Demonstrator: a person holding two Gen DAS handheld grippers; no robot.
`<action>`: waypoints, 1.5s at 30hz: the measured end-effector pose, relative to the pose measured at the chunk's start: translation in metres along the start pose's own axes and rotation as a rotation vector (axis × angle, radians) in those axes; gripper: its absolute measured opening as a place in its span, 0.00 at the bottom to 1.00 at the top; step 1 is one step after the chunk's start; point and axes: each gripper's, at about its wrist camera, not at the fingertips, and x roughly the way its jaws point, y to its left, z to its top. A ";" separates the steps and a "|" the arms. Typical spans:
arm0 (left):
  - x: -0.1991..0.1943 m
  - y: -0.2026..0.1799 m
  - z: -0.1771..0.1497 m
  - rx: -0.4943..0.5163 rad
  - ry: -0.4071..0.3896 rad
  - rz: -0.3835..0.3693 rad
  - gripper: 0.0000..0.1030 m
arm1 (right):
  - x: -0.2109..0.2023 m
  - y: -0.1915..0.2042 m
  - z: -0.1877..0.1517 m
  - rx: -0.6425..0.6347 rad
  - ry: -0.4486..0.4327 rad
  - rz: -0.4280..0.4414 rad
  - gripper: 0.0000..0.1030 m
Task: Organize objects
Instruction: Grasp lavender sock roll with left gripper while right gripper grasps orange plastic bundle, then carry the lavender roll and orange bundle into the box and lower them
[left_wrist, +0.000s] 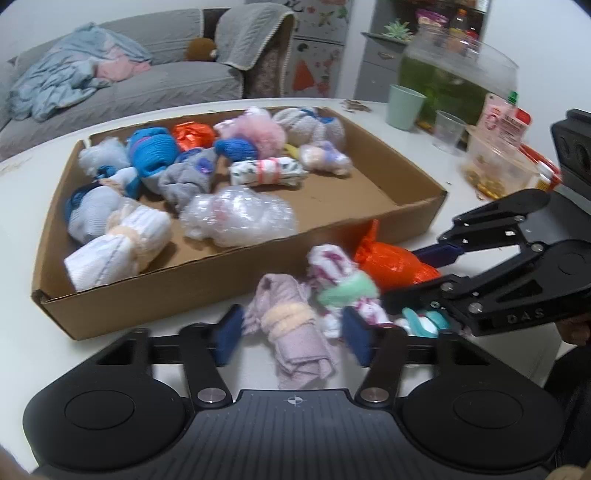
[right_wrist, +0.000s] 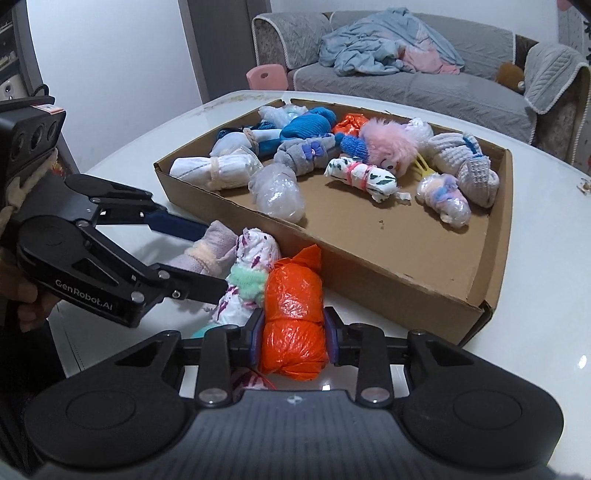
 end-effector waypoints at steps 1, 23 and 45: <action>0.000 -0.002 0.000 0.005 0.002 -0.003 0.49 | -0.002 0.000 -0.002 0.005 -0.005 0.000 0.28; -0.082 0.044 -0.010 0.026 -0.025 0.143 0.45 | -0.078 -0.050 -0.012 0.011 -0.059 -0.165 0.28; -0.091 0.022 0.135 0.242 -0.144 0.130 0.45 | -0.091 -0.065 0.085 -0.202 -0.111 -0.219 0.28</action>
